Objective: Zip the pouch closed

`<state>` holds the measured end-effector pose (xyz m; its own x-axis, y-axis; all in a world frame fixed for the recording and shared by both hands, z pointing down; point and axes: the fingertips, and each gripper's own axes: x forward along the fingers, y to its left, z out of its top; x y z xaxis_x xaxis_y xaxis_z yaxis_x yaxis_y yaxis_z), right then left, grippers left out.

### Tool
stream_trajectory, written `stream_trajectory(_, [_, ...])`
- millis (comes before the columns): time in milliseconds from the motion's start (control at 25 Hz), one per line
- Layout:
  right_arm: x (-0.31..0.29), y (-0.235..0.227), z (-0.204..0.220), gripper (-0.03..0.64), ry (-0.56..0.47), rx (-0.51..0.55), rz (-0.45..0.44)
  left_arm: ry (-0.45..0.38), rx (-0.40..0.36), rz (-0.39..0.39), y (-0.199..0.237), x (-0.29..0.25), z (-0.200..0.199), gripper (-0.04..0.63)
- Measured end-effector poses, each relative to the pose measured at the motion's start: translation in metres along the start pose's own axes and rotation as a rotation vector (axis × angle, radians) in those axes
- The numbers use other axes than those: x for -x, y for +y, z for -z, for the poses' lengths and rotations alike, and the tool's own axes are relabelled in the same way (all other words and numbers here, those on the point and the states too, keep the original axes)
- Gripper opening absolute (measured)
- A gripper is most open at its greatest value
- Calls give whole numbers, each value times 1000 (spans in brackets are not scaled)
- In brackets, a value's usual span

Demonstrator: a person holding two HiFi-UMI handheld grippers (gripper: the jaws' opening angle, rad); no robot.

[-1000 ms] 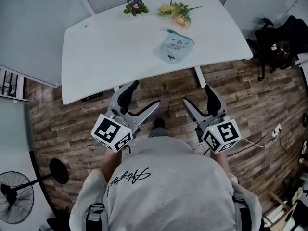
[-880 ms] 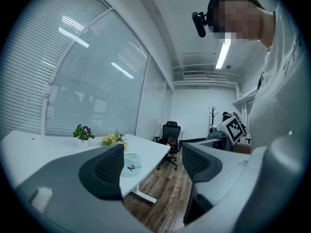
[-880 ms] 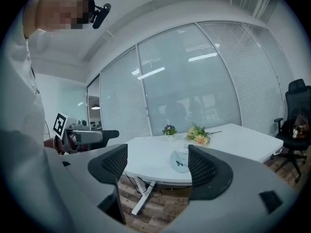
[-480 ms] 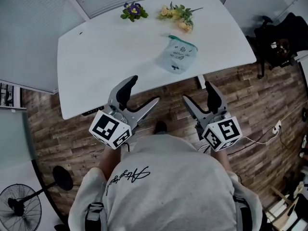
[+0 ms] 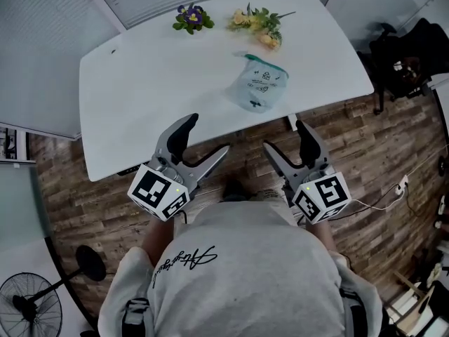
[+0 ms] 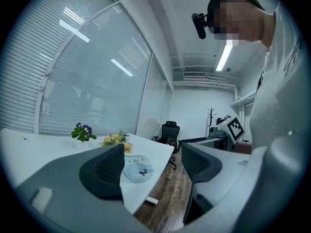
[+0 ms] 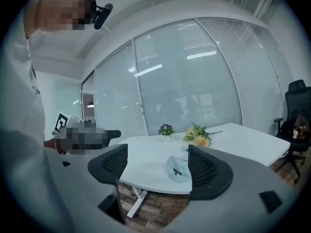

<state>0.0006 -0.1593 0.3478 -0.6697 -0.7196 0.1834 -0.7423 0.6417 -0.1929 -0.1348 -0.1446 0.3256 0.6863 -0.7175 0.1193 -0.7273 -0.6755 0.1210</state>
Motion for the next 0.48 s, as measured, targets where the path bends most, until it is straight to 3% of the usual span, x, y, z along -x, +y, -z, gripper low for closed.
stream_trajectory(280, [3, -19, -1, 373, 2, -9, 1, 17, 6, 6, -8, -18, 6, 354])
stream_trajectory(480, [-6, -31, -8, 373, 6, 7, -53, 5, 9, -49, -5, -29, -3, 354])
